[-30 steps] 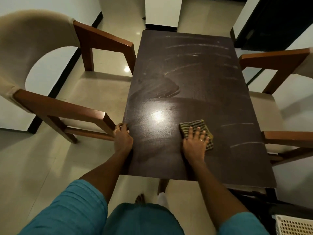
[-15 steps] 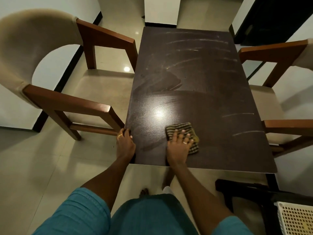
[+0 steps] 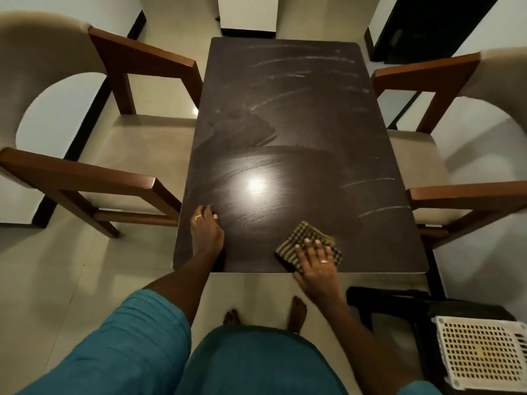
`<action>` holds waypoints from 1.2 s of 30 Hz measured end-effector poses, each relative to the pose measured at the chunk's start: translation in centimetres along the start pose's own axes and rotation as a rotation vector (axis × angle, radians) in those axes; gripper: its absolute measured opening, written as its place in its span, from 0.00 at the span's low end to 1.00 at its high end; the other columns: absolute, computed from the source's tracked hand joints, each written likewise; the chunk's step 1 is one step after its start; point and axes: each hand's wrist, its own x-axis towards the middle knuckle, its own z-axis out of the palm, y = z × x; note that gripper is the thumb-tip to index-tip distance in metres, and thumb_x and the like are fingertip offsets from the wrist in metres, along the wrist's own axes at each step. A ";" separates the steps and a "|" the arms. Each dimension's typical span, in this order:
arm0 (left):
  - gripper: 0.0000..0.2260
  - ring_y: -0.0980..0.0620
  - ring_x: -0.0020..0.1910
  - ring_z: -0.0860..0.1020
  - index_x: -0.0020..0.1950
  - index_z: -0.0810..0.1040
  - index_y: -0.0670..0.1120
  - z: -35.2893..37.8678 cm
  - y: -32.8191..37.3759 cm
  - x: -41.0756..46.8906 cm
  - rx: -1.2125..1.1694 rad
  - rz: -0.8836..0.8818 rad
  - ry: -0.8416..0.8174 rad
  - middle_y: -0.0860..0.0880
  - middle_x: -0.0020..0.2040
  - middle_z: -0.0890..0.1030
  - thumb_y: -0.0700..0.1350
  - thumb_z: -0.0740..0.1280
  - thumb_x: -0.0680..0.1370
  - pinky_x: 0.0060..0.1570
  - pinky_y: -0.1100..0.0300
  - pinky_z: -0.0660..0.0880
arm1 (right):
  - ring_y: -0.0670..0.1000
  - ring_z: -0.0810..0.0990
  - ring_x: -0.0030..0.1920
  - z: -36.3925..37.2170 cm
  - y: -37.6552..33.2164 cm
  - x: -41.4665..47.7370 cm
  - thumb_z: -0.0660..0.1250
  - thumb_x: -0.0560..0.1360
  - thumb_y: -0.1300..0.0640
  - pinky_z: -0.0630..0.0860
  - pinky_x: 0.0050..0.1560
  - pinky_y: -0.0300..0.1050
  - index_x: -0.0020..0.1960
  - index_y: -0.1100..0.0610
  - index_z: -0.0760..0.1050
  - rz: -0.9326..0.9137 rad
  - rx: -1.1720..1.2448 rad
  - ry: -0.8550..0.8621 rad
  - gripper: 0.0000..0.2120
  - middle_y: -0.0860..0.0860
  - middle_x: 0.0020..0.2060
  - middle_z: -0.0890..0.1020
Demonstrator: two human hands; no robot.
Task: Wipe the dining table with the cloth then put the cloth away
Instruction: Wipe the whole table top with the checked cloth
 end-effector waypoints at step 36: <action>0.18 0.41 0.69 0.65 0.70 0.66 0.39 5.5 11.6 -2.1 0.145 0.292 -0.177 0.39 0.70 0.67 0.43 0.54 0.81 0.69 0.49 0.61 | 0.65 0.79 0.59 1.3 12.9 -4.9 0.58 0.71 0.46 0.71 0.58 0.66 0.61 0.60 0.78 0.064 -0.003 0.015 0.26 0.61 0.57 0.82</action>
